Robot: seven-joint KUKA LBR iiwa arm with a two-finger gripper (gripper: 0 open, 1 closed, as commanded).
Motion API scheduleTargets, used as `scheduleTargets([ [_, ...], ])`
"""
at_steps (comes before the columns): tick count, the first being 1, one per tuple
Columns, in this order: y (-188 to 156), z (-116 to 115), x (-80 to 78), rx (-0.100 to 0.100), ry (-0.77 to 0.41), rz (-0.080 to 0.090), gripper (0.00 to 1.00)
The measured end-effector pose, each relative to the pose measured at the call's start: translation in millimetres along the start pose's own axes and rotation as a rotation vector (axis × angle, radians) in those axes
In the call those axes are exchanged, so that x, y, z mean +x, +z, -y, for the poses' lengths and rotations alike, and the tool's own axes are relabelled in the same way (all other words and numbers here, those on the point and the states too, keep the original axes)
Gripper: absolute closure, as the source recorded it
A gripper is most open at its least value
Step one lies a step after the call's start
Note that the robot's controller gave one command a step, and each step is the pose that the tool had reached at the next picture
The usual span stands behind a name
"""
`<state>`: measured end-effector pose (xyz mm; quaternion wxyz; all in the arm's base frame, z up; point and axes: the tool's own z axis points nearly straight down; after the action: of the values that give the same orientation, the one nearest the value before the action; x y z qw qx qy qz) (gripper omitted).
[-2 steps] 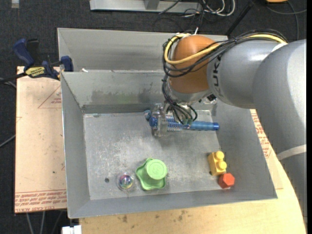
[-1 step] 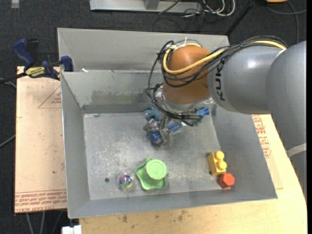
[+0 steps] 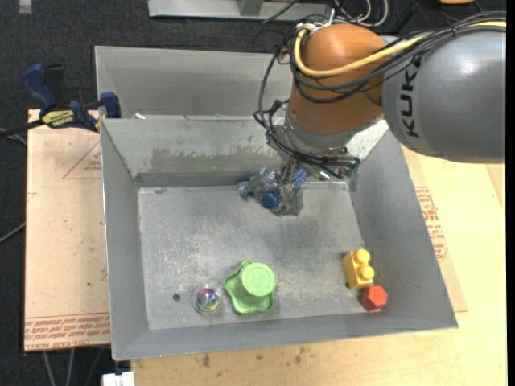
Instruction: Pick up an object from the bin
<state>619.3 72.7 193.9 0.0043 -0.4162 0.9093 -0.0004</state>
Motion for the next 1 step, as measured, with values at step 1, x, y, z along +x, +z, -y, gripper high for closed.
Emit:
scheduleTargets([
  [1,-148.3,-0.2,9.9,0.002,-0.081,0.001,1.0],
])
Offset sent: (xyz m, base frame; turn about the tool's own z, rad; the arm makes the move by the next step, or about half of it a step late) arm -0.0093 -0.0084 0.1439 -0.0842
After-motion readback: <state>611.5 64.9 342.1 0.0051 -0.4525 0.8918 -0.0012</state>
